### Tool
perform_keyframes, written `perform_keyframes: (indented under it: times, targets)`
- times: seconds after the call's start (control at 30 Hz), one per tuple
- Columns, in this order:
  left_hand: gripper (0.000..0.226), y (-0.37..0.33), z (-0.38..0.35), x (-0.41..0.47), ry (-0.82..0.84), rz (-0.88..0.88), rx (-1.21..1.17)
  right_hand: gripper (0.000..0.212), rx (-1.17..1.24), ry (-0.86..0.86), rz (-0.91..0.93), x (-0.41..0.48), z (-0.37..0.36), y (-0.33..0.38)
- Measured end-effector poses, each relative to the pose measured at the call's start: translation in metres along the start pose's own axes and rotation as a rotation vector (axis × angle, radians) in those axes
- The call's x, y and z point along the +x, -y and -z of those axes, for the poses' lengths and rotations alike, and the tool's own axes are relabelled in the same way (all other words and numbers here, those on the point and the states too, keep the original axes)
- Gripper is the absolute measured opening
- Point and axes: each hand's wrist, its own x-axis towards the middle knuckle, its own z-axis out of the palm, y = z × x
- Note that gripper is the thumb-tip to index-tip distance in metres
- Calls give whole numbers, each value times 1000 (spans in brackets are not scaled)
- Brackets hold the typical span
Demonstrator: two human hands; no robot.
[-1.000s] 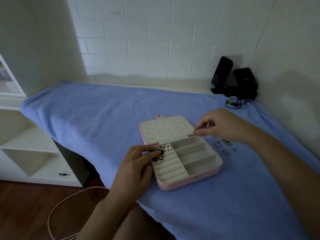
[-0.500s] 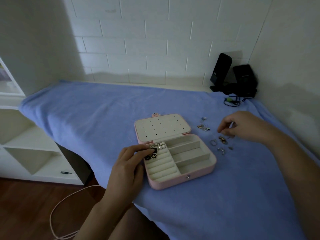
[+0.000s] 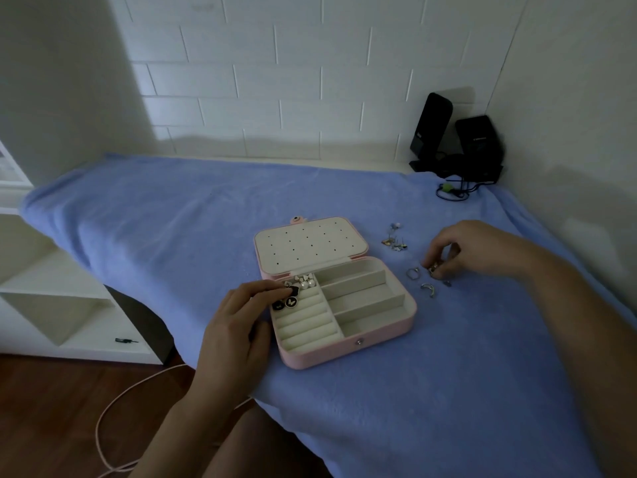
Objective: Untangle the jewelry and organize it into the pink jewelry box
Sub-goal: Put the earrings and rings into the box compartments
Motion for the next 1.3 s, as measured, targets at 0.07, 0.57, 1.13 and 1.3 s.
perform_keyframes:
  times: [0.07,0.57,1.13,1.3]
  targets:
    - [38,-1,0,0,2,-2,1,15,-4,3,-7,0,0,-1]
    - [39,-2,1,2,15,21,-22,10,262,-128,23,4,-12,15]
    - [34,-32,16,47,51,10,-83,10,333,-245,122,0,-13,23]
    - [28,-72,-6,102,354,-55,-189,10,282,-372,209,-1,-14,31]
